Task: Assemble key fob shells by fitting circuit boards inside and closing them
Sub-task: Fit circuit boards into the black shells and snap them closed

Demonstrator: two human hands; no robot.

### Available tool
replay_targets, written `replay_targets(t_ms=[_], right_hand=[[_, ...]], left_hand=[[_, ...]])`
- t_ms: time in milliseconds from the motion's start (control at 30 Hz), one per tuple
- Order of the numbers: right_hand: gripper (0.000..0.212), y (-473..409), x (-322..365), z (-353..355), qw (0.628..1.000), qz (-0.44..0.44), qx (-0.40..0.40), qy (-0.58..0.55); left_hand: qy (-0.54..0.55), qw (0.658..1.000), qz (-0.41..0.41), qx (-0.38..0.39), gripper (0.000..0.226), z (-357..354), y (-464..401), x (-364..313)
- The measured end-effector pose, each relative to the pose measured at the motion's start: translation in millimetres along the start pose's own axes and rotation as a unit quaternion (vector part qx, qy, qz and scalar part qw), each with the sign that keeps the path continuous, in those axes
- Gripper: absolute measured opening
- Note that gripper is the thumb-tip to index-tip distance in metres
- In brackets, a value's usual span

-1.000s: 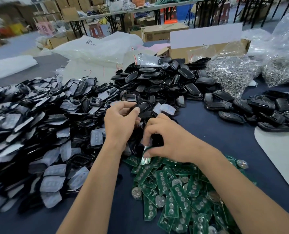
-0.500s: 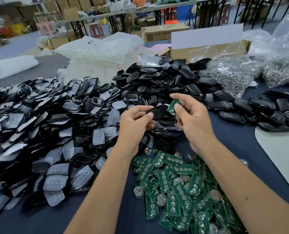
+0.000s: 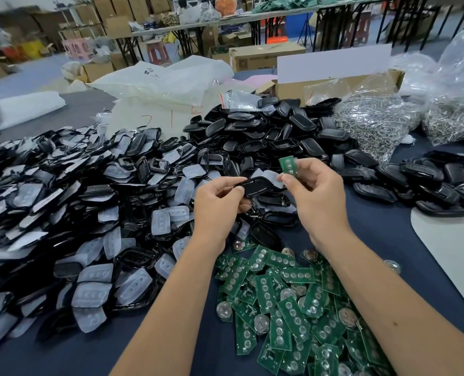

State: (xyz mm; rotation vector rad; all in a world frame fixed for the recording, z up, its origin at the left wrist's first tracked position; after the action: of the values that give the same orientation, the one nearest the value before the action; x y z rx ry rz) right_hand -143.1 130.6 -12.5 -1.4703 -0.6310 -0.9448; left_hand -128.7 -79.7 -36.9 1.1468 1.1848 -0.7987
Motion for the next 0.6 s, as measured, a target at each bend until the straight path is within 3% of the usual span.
replay_targets(t_ms=[267,600], right_hand=[[0.015,6,17,-17,0.993,0.042,0.082,0.07],[0.013,6,24,-12,0.991,0.058,0.058,0.104]], left_hand=[[0.009,0.999,-0.015,0.044,0.028,-9,7,-6],[0.017,0.996,-0.02,0.085,0.031,-18,11,-7]])
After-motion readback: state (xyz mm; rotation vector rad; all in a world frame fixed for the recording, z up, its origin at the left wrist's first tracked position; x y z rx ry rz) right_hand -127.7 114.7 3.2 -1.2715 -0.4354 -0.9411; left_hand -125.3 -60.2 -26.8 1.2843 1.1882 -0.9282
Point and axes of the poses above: each hand's wrist, its own y-axis away from the middle knuckle, its own z-axis out of the back of the hand, x = y × z, the point moved 9 cm from there along -y, towards the middle knuckle, and after that the axes turned 14 degrees about z, right-handed, at the moved point
